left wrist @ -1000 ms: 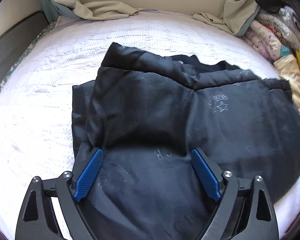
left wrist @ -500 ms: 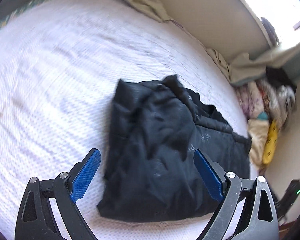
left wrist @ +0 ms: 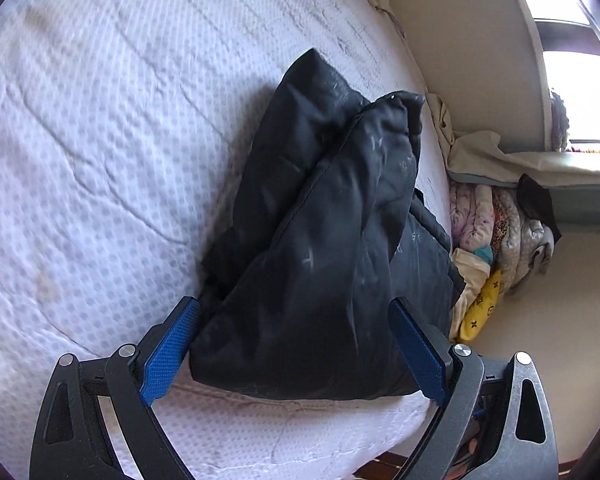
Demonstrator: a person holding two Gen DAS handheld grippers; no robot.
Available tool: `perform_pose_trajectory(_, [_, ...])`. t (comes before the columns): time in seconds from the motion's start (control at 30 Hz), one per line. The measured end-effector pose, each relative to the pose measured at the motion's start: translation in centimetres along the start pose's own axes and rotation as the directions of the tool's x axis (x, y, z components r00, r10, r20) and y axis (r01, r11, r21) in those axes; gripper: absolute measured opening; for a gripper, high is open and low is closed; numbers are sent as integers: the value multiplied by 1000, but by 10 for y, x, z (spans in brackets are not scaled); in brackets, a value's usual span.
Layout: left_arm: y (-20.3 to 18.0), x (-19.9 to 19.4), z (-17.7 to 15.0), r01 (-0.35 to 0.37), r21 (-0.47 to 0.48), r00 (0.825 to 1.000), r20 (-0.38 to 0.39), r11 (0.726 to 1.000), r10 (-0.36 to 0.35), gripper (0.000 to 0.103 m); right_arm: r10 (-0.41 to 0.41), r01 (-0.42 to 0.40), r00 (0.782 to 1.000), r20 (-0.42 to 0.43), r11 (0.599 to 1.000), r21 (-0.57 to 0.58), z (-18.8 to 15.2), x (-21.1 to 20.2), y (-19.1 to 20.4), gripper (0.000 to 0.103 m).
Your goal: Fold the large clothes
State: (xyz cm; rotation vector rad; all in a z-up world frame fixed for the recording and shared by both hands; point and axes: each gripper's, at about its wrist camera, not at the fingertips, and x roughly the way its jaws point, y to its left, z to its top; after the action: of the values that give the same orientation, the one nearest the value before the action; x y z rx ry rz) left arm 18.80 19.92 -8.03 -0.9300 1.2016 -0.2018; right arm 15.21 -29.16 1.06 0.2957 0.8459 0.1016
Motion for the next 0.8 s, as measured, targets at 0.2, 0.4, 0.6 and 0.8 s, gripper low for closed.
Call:
perform_pose_trajectory(0.2, [8, 23, -4, 30, -69, 999, -13, 997, -31, 99, -2, 3, 1000, -4, 1000, 14, -2, -2, -7, 64])
perform_pose_trajectory(0.4, [16, 32, -7, 114, -122, 992, 64, 986, -107, 99, -2, 2, 1000, -8, 1000, 28, -3, -3, -13, 64])
perform_pose_trajectory(0.6, [10, 34, -5, 100, -118, 988, 132, 988, -84, 81, 2, -2, 1000, -22, 999, 40, -5, 1, -15, 64])
perform_pose_trajectory(0.8, [7, 41, -2, 135, -114, 983, 141, 984, -118, 50, -15, 16, 999, -35, 999, 31, -5, 7, -11, 64])
